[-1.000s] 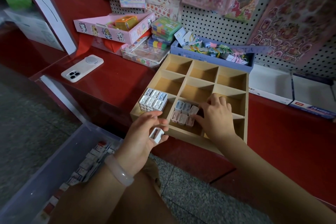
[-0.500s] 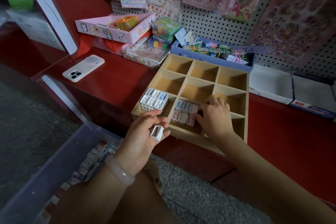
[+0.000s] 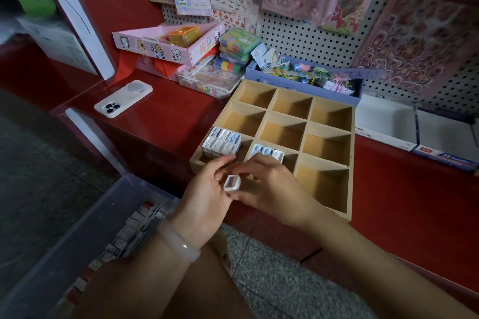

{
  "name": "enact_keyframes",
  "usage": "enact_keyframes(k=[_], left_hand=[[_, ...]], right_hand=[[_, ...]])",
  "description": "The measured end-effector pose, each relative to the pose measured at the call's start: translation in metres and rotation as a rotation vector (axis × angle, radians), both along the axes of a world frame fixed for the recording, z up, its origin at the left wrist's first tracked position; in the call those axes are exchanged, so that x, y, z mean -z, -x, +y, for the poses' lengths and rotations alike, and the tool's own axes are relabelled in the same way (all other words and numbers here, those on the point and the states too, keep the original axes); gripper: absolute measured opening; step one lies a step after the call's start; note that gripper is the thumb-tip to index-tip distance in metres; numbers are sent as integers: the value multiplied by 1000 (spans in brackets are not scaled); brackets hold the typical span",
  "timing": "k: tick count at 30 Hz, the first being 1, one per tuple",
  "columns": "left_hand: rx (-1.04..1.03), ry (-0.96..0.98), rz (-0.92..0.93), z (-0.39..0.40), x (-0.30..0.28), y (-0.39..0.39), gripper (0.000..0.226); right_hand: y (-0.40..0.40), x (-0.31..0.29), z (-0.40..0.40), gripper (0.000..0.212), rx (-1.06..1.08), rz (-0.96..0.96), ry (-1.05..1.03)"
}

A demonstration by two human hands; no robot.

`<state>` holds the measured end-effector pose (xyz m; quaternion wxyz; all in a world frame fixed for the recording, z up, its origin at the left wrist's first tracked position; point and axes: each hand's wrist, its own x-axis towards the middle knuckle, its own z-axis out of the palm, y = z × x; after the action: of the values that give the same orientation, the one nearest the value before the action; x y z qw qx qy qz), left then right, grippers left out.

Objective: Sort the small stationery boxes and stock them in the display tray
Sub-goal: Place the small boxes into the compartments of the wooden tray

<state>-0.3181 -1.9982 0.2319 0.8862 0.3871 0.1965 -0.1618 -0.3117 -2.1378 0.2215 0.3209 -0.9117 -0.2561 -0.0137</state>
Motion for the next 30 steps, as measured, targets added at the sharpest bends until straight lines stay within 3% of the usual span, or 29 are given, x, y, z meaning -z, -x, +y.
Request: enact_keyframes(k=[5, 12, 14, 18, 23, 26, 30], left_hand=[[109, 58, -11, -1, -2, 8, 30], [225, -217, -107, -2, 4, 14, 26], [228, -274, -106, -1, 3, 12, 26], [225, -323, -92, 3, 1, 9, 24], [280, -371, -68, 2, 3, 8, 30], [274, -392, -53, 5, 3, 4, 36], [133, -334, -38, 22, 1, -4, 31]], right_hand=[[0, -3, 5, 23, 19, -20, -106], [-3, 1, 3, 17, 245, 26, -151], [-3, -1, -1, 16, 192, 40, -192], [-4, -3, -13, 39, -13, 14, -92], [-7, -2, -18, 34, -28, -3, -77], [-11, 2, -23, 33, 153, -38, -61], [-22, 12, -29, 43, 398, -15, 163]])
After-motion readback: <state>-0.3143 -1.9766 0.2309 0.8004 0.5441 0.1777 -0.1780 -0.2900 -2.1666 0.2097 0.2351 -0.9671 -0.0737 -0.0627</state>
